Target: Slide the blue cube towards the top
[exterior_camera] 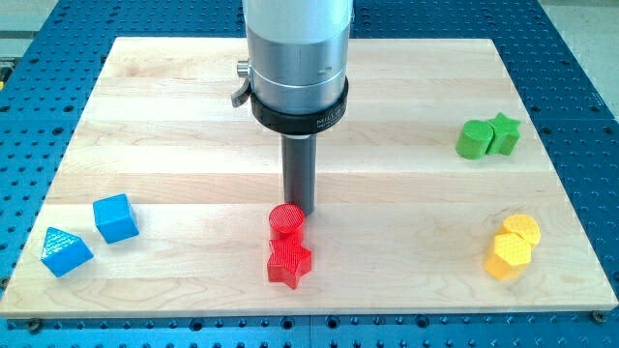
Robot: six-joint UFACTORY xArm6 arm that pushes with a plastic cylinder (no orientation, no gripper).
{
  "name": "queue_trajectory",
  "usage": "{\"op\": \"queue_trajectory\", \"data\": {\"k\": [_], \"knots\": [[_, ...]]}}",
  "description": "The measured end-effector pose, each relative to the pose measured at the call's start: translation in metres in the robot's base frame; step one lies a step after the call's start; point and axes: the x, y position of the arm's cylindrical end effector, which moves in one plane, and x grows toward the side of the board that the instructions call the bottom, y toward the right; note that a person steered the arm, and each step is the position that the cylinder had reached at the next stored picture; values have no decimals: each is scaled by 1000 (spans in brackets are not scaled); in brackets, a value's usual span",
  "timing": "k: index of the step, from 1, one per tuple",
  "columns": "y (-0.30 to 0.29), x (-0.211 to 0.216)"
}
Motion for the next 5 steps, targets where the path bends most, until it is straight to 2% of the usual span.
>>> {"op": "queue_trajectory", "data": {"k": [2, 3, 4, 5], "knots": [[-11, -39], [-37, -24], [-21, -10], [-48, 0]]}}
